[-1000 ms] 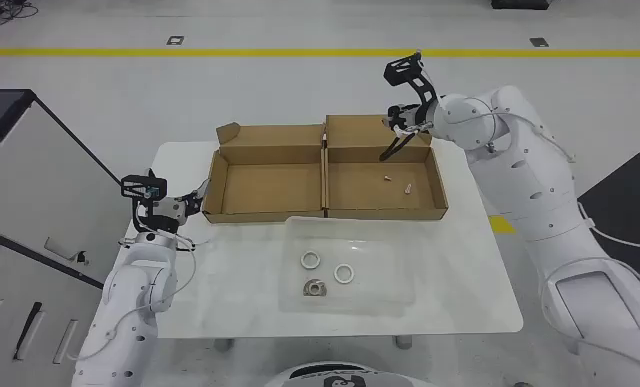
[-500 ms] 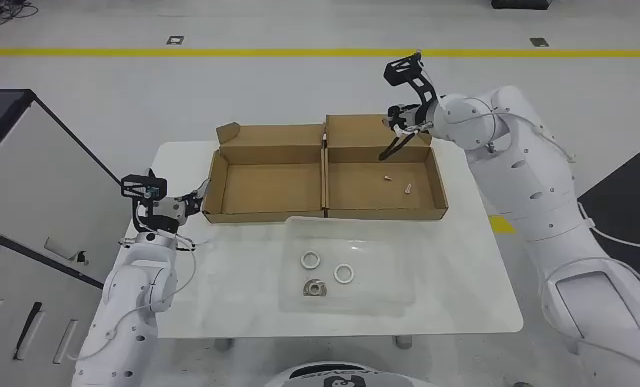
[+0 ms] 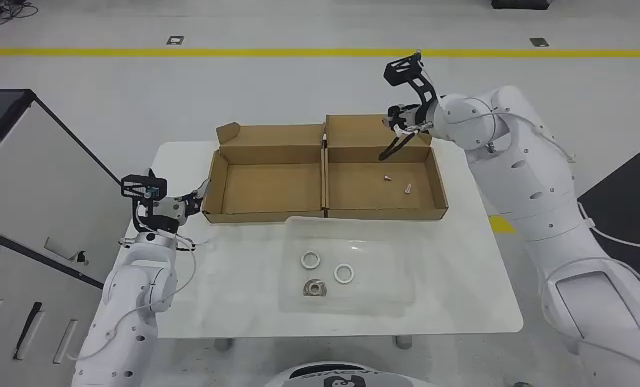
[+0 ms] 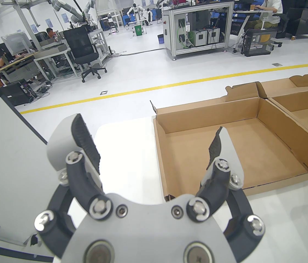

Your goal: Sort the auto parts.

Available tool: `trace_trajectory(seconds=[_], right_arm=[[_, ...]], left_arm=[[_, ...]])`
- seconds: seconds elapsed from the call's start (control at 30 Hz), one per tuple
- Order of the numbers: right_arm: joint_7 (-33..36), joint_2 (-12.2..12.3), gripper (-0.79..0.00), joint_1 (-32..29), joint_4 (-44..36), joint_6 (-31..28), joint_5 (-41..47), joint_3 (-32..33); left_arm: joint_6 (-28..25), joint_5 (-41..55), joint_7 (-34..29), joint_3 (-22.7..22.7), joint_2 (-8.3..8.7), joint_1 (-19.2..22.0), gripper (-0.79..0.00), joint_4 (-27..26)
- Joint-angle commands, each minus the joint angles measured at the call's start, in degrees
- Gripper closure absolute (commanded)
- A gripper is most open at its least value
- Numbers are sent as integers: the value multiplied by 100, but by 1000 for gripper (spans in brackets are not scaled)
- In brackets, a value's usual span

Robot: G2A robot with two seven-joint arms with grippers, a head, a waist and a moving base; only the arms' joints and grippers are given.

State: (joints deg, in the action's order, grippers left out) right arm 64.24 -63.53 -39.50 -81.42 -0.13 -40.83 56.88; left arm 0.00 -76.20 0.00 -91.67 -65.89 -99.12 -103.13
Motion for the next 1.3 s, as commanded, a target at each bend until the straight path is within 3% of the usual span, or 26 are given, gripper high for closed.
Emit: trace_trajectory(seconds=[0.0, 0.07, 0.2, 0.43, 0.9, 1.27], right_arm=[[-39, 1, -37, -19, -8, 2, -15, 0], [-201, 15, 0, -132, -112, 22, -190, 5], [-3, 14, 0, -177, -146, 459, -780, -134], [202, -167, 0, 79, 457, 648, -1089, -698], [255, -933, 0, 975, 2995, 189, -109, -1810], [-38, -1511, 0, 1324, 4446, -31, 148, -2343]], left_arm=[[0, 0, 0, 0, 0, 0, -785, 0], [0, 0, 0, 0, 0, 0, -785, 0], [0, 0, 0, 0, 0, 0, -785, 0], [0, 0, 0, 0, 0, 0, -785, 0], [0, 0, 0, 0, 0, 0, -785, 0], [0, 0, 0, 0, 0, 0, -785, 0]])
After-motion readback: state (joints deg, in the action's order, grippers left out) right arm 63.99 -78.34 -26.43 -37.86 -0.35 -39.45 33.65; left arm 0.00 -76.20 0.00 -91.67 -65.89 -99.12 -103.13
